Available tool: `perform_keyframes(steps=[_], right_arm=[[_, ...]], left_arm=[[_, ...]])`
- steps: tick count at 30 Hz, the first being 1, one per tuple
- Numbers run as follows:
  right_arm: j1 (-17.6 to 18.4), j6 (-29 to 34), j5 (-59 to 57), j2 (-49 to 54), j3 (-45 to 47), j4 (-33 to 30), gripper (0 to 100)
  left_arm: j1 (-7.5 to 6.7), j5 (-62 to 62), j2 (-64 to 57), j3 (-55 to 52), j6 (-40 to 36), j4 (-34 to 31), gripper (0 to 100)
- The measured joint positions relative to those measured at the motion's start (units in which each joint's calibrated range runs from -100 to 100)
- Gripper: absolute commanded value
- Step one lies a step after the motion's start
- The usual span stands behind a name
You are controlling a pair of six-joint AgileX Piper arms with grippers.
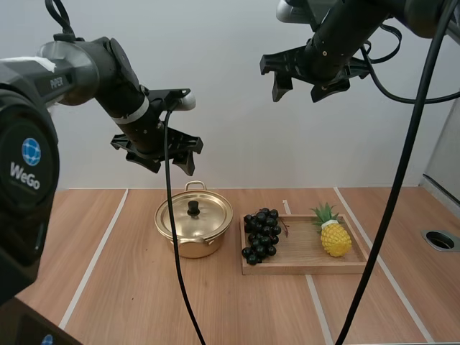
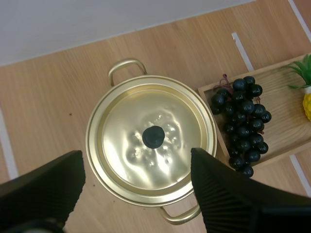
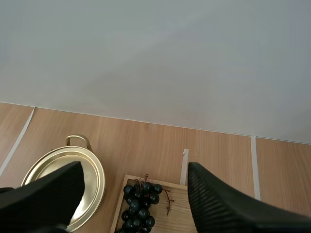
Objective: Open the pot, put the grape inside, and close it
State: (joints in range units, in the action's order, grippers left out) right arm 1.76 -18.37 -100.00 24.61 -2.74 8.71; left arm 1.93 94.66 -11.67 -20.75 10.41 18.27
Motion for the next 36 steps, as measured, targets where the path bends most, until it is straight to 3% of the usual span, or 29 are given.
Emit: perform_keyframes(steps=[4,11,17,36], right_arm=[[0.0,0.0,0.0,0.45,0.0,-0.47,100],[0.0,0.0,0.0,0.57,0.0,-0.47,100],[0.0,0.0,0.0,0.57,0.0,-0.62,100],[0.0,0.0,0.0,0.57,0.0,-0.85,100]], left_arm=[[-0.65,-0.24,2.3,-1.77,1.29,1.87,100],[-3.74,-8.09,4.12,-5.25,2.34,2.27,100],[-5.31,-15.3,6.3,-6.96,0.13,-4.17,100],[-5.31,-25.56,10.05,-7.35,-0.6,-6.43,100]])
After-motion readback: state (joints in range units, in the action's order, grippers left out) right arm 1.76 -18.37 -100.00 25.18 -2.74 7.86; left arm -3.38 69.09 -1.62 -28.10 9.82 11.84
